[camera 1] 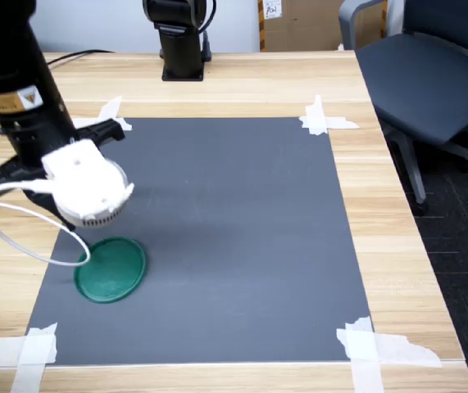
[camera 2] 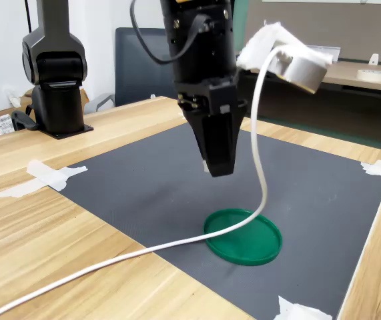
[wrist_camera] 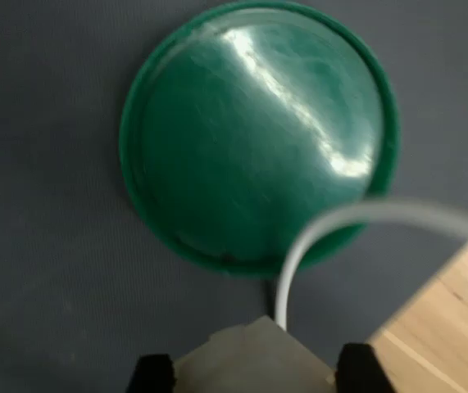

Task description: Grasp a white terminal and put it in the green lid.

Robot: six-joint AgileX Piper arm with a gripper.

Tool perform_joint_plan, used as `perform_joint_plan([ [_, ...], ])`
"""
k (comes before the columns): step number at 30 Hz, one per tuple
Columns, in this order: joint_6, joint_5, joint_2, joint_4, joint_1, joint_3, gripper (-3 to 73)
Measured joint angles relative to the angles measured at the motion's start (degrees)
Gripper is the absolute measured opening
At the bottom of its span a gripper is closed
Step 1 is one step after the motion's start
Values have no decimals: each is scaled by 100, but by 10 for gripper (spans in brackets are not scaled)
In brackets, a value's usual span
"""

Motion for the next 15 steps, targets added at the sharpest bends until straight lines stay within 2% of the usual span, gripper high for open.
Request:
perform_joint_plan([
  [5,299,-245,278,-153,123,-39,349],
  [11,346,-311,514,-188,294,-241,349],
  [15,346,-288,645,-329,415,-311,349],
])
